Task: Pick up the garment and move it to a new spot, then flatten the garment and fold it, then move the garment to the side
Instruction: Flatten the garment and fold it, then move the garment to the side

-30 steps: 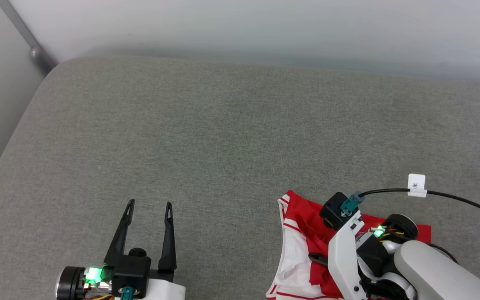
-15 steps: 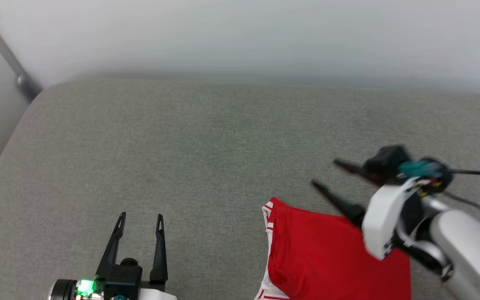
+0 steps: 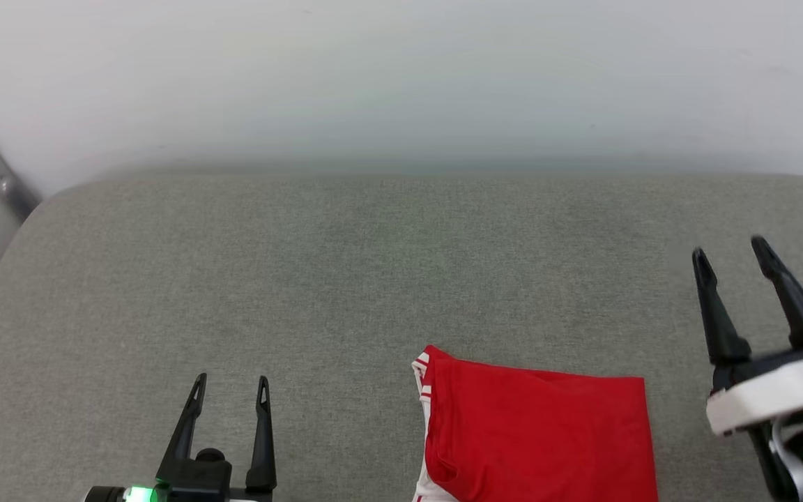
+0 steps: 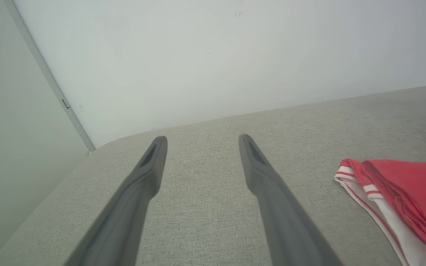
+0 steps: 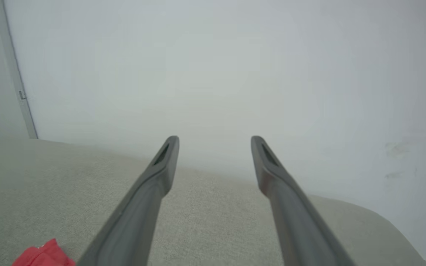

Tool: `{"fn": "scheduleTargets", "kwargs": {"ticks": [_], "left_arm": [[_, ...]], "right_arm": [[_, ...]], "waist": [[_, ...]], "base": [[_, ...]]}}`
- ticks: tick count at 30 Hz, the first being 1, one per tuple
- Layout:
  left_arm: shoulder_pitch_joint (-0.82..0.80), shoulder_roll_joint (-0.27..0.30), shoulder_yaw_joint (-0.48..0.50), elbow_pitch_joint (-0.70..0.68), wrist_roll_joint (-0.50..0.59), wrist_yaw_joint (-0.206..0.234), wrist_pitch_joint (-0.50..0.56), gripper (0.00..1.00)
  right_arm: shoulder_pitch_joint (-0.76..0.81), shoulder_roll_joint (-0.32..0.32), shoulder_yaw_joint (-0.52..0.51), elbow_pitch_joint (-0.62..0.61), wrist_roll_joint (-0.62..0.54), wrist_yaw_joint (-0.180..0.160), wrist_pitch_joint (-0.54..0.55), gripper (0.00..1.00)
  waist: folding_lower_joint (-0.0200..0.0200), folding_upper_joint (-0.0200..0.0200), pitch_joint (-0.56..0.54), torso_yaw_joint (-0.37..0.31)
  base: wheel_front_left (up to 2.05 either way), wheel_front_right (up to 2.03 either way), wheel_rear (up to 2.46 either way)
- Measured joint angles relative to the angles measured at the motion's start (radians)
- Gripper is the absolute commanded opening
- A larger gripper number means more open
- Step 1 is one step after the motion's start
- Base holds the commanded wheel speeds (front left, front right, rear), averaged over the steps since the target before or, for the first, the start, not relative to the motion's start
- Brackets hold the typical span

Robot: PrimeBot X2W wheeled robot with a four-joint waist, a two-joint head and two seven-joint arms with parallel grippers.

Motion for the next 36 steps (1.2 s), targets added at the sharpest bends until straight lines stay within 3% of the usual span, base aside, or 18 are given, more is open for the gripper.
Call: {"fn": "scheduleTargets", "kwargs": {"ticks": [7,13,25,36], "left_arm": [[0.022,-0.015,0.010,-0.007,-0.004,-0.012,0.000,1.00],[0.040,-0.022,0.015,-0.009,-0.007,-0.027,0.000,1.00],[0.065,-0.038,0.020,-0.011,-0.007,-0.052,0.000,1.00],[0.072,-0.050,0.029,-0.014,-0.002,-0.058,0.000,1.00]], "right_arm": [[0.166,0.156,-0.135,-0.046,-0.072,0.000,-0.061,1.00],[0.276,0.221,-0.159,-0.108,-0.085,0.000,-0.067,1.00],[0.400,0.253,-0.179,-0.164,-0.074,0.000,-0.067,1.00],[0.418,0.254,-0.163,-0.168,-0.056,0.000,-0.067,1.00]], "waist": [[0.0000,0.0000,-0.020,-0.010],[0.0000,0.0000,-0.036,-0.009],[-0.0001,0.0000,-0.048,0.005],[-0.0001,0.0000,-0.046,0.009]], "base": [[0.00,0.00,0.00],[0.00,0.00,0.00],[0.00,0.00,0.00],[0.00,0.00,0.00]]}}
